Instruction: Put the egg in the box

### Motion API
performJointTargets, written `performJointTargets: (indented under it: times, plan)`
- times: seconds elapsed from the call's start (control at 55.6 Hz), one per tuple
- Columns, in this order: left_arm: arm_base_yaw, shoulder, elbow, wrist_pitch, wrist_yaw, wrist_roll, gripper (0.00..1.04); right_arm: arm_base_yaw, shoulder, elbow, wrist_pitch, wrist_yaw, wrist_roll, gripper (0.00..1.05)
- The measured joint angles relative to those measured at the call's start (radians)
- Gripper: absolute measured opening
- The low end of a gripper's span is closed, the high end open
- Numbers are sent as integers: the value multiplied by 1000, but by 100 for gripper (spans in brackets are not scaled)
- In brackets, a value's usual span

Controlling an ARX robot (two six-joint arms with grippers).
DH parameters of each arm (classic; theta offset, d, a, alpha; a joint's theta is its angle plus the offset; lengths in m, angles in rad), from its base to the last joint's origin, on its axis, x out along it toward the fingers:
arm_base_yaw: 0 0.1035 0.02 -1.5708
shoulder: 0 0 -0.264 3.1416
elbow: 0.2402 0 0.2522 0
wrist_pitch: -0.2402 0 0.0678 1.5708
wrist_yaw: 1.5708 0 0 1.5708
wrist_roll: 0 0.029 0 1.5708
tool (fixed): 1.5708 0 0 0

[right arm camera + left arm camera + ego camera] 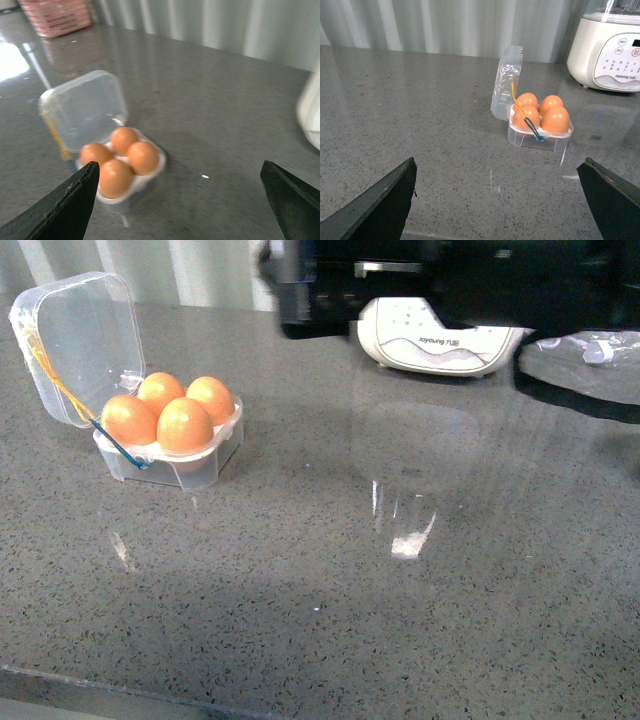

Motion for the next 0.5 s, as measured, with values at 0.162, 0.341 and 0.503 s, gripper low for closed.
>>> performJointTargets:
  times: [0.162,0.341,0.503]
  plan:
    - [0,0,0,0,0,0,98,-124,-105,-106,-29,126,28,97]
    - [0,0,0,0,0,0,98,-297,-284,-262,-28,229,18,97]
    - [0,0,0,0,0,0,98,-426,-420,-386,-14,232,-16,97]
